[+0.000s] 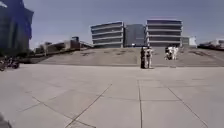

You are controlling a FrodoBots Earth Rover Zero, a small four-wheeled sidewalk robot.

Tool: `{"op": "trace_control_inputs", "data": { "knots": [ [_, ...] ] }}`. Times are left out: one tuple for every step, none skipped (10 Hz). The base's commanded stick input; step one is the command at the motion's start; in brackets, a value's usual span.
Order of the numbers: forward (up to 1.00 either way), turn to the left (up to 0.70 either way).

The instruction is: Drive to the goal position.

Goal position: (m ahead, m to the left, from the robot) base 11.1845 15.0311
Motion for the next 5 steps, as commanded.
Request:
{"op": "trace_control_inputs", "data": {
  "knots": [
    [1.00, 0.00],
    [1.00, 0.00],
    [1.00, 0.22],
    [1.00, 0.39],
    [1.00, 0.40]
  ]
}}
